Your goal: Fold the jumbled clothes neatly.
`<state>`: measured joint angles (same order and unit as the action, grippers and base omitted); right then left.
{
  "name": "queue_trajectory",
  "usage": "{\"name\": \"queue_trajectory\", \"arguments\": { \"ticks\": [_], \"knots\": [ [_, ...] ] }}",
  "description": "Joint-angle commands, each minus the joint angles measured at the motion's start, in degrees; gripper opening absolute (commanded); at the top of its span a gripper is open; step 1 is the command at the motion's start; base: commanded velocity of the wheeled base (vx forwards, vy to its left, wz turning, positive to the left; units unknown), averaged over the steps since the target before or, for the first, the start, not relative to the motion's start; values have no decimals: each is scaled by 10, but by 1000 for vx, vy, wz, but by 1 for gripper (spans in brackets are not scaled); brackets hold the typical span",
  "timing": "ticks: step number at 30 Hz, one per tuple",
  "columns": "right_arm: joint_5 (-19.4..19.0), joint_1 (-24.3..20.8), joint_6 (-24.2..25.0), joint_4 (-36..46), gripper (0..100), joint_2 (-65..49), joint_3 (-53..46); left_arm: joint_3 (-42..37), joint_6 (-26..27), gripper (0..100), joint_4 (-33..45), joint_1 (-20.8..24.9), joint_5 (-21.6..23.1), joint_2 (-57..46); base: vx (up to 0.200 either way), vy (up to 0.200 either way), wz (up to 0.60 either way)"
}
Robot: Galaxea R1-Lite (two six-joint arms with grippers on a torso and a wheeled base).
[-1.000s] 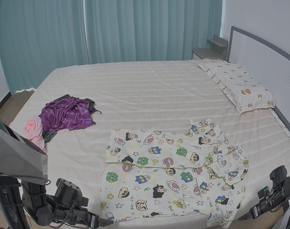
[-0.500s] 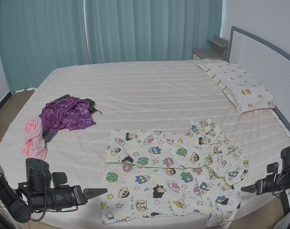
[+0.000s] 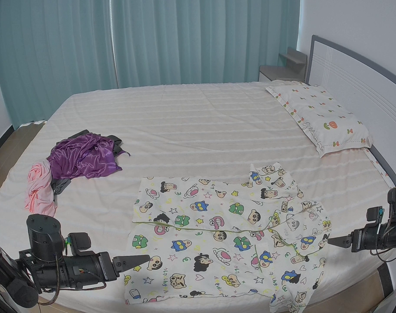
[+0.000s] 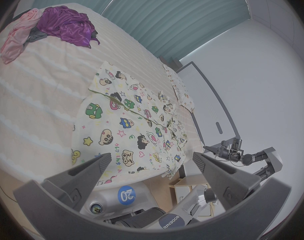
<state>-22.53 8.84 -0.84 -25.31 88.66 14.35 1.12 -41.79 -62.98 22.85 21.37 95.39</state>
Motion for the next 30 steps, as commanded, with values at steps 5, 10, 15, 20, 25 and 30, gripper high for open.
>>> {"name": "queue_trajectory", "arguments": {
  "ticks": [5, 10, 15, 20, 25, 30],
  "knots": [
    [-4, -1, 8, -2, 100, 4, 2, 0, -5, 100, 0, 1, 0, 13, 0, 0, 0],
    [-9, -2, 10, -2, 100, 5, 2, -1, -5, 100, 0, 1, 4, 14, 120, 0, 0],
    [-10, -9, 11, -4, 100, 5, 5, -1, -5, 100, 0, 1, 2, 13, 120, 0, 0],
    [-12, -24, 57, -4, 100, 13, 62, 0, -5, 100, 0, 1, 1, 16, 0, 0, 0],
    [-12, -42, 143, -4, 100, 42, 132, -1, -7, 100, 0, 1, 3, 16, 0, 0, 0],
    [-7, -61, 153, -4, 100, 124, 193, -1, -6, 100, 0, 1, 3, 20, 0, 0, 0]
  ]
}}
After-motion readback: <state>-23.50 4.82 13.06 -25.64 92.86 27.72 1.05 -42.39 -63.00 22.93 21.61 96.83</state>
